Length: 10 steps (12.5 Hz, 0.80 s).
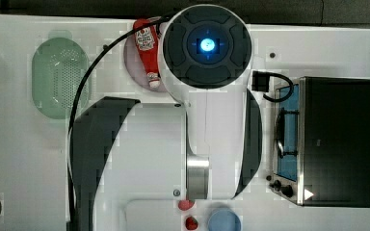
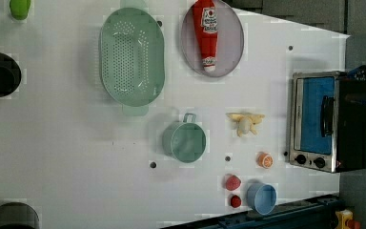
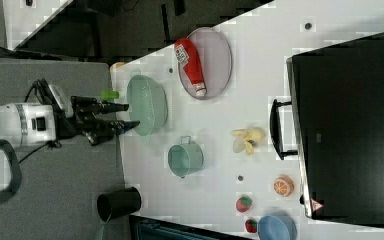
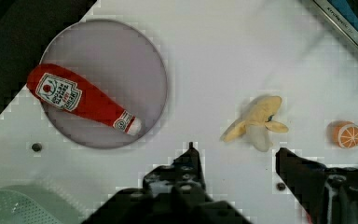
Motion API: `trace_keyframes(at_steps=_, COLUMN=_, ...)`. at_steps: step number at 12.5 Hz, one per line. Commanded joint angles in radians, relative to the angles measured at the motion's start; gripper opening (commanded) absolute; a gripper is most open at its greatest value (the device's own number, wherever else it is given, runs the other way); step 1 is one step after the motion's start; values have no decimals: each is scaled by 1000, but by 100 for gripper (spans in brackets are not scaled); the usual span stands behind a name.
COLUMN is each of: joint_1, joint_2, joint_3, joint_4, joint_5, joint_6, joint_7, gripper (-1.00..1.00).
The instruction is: Pick banana from table and place on oven.
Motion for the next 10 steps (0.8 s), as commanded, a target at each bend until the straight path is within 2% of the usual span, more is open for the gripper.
trace_keyframes(at_steps=1, joint_1=-26, joint_2=-477, joint_3=-37, joint_4=-300, joint_5=0, joint_6=-164, joint_7=80, gripper=58)
trace_keyframes(at_steps=3, joint_1=-26, joint_2=-477, joint_3=-36, joint_4=-300, joint_5=0, joint_6=-164, joint_7=80, gripper=99)
trace_keyframes(at_steps=7, joint_1=-26, joint_2=-456, joint_3=-37, joint_4=-317, joint_5=0, joint_6=-152, joint_7=80, gripper=100)
trace_keyframes(at_steps=10, joint_1=-26, joint_2=-398, joint_3=-37, joint_4=-390, joint_5=0, joint_6=-38, joint_7=80, gripper=100)
